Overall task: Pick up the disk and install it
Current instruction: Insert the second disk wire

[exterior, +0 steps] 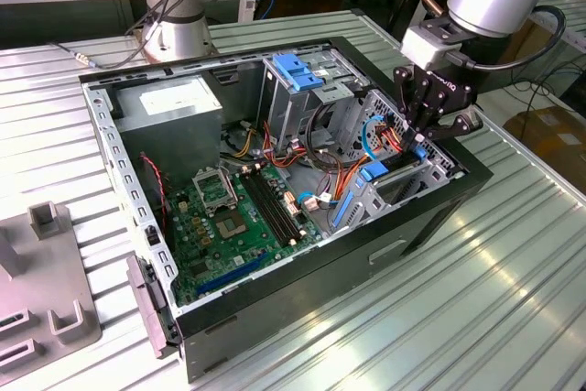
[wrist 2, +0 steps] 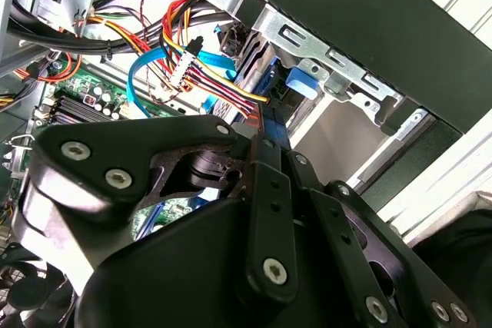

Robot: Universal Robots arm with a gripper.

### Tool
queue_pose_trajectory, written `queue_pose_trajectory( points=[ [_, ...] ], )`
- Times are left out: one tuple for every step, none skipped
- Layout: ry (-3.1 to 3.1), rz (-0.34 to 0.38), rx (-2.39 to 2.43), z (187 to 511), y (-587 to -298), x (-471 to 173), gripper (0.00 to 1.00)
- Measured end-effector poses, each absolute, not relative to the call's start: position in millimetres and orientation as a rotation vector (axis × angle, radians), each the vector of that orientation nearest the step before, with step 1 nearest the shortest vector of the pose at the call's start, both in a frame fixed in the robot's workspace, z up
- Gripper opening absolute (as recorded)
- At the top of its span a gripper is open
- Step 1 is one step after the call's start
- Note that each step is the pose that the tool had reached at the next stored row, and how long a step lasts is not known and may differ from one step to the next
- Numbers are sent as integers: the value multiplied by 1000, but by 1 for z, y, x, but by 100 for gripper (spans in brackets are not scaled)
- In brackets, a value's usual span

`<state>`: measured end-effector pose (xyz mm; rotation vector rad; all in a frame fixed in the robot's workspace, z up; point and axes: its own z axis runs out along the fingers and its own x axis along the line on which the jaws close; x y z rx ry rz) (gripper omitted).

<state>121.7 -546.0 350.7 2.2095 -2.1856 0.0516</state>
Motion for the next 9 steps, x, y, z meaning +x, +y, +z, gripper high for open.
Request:
queue_pose_trajectory(
  points=[
    [-2186,52,2209,351,-546,122,11],
    [-2186,52,2209,351,-546,122,11],
    [-2186,52,2209,351,-546,122,11],
    [-2186,52,2209,351,-546,122,11],
    [-2186,52,2209,351,-546,122,11],
    [-2186,52,2209,351,-546,122,11],
    [-2186,52,2209,351,-546,122,11],
    [-2186,52,2209,351,-546,122,11],
    [-2185,52,2209,351,-546,122,11]
  ],
)
